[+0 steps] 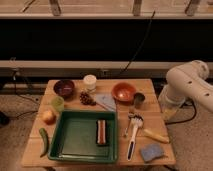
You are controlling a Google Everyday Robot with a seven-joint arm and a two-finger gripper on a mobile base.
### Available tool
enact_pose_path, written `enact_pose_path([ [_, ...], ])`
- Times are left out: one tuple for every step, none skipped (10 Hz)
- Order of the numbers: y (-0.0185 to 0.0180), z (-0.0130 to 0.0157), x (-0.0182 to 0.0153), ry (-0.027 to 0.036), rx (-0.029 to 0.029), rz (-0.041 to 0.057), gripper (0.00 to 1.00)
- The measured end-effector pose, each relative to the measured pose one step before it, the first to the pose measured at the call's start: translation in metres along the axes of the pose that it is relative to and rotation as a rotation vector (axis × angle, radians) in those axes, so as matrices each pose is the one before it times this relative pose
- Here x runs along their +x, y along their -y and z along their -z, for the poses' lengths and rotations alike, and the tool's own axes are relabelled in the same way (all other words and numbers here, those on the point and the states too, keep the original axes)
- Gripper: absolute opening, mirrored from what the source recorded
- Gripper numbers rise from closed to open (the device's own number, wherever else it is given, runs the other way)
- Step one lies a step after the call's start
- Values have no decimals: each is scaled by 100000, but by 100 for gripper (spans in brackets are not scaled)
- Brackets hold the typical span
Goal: Place fork in plastic cup
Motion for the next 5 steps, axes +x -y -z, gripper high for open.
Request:
enact_pose_path([
  [-20,-211,-186,1446,-405,2021,65],
  [-198,-375,-912,3122,-832,5261,65],
  [-132,-604,-1486,2606,-935,6299,65],
  [28,-573,-1500,2153,-747,5027,65],
  [207,-1166,-2676,3573,-1517,7385,65],
])
